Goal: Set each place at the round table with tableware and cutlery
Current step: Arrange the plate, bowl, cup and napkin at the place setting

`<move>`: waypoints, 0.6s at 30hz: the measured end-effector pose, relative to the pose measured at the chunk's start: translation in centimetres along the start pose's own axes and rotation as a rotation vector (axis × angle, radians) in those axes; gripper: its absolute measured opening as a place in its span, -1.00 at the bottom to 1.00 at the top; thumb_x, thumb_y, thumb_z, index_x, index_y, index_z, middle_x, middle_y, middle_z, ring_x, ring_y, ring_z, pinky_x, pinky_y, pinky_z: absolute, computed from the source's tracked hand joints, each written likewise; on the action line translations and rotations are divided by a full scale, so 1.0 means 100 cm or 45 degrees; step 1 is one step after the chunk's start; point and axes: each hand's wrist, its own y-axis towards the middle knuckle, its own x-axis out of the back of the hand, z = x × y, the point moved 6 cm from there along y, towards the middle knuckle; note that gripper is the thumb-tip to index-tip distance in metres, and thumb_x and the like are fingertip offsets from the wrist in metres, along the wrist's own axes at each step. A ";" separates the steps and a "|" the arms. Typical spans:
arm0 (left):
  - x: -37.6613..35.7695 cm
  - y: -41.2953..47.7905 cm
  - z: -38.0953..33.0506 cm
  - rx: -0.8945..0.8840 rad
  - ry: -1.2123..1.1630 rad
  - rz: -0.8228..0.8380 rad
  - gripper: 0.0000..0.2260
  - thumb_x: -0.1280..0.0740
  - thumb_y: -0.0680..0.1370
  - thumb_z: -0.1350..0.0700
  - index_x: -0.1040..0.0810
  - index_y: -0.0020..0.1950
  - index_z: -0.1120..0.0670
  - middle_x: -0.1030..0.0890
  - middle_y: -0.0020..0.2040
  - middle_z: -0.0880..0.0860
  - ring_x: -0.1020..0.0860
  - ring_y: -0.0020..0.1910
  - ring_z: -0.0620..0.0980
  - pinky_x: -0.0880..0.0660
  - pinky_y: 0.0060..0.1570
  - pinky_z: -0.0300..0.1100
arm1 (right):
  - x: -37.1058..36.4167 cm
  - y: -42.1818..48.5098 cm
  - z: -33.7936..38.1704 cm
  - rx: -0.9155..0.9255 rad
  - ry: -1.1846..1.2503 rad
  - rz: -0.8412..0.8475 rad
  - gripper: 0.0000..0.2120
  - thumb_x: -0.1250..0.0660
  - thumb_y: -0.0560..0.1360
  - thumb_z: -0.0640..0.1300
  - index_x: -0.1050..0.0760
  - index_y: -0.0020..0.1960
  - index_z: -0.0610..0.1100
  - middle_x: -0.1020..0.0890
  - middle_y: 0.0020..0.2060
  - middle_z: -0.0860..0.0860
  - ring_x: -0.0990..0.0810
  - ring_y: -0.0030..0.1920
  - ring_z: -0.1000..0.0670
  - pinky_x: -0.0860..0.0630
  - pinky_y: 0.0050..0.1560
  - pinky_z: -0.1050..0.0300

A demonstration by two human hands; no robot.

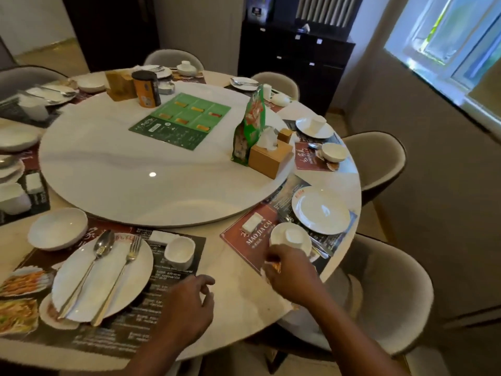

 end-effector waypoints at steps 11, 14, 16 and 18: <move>-0.039 0.046 -0.023 0.110 -0.058 -0.070 -0.74 -0.40 0.48 0.07 -0.55 0.14 -0.15 -0.53 -0.08 -0.20 -0.56 -0.22 -0.15 -0.53 -0.18 -0.23 | 0.001 0.132 -0.016 0.005 -0.472 0.073 -0.55 -0.42 0.41 0.17 -0.51 0.17 -0.07 -0.61 0.06 -0.05 -0.58 0.13 -0.10 -0.52 0.20 -0.10; -0.047 0.065 -0.019 0.147 -0.086 -0.058 -0.71 -0.40 0.50 0.06 -0.53 0.19 -0.17 -0.52 -0.04 -0.22 -0.56 -0.18 -0.17 -0.47 -0.21 -0.32 | -0.021 0.160 -0.018 0.033 -0.693 0.183 -0.33 -0.32 0.43 0.34 -0.43 0.31 -0.13 -0.51 0.27 -0.15 -0.43 0.33 -0.19 -0.33 0.38 -0.19; -0.051 0.083 -0.020 0.156 -0.063 -0.036 -0.70 -0.39 0.51 0.06 -0.51 0.22 -0.17 -0.52 -0.02 -0.21 -0.56 -0.16 -0.17 -0.41 -0.22 -0.39 | -0.030 0.173 -0.020 0.026 -0.764 0.228 -0.24 -0.29 0.41 0.40 -0.38 0.36 -0.14 -0.46 0.35 -0.19 -0.35 0.40 -0.24 -0.25 0.43 -0.23; -0.056 0.103 -0.021 0.160 -0.029 -0.039 -0.69 -0.38 0.51 0.05 -0.51 0.23 -0.16 -0.52 0.01 -0.20 -0.55 -0.15 -0.18 -0.44 -0.19 -0.38 | -0.037 0.185 -0.024 0.028 -0.781 0.256 -0.20 -0.30 0.37 0.43 -0.37 0.37 -0.14 -0.45 0.36 -0.20 -0.32 0.42 -0.26 -0.20 0.46 -0.25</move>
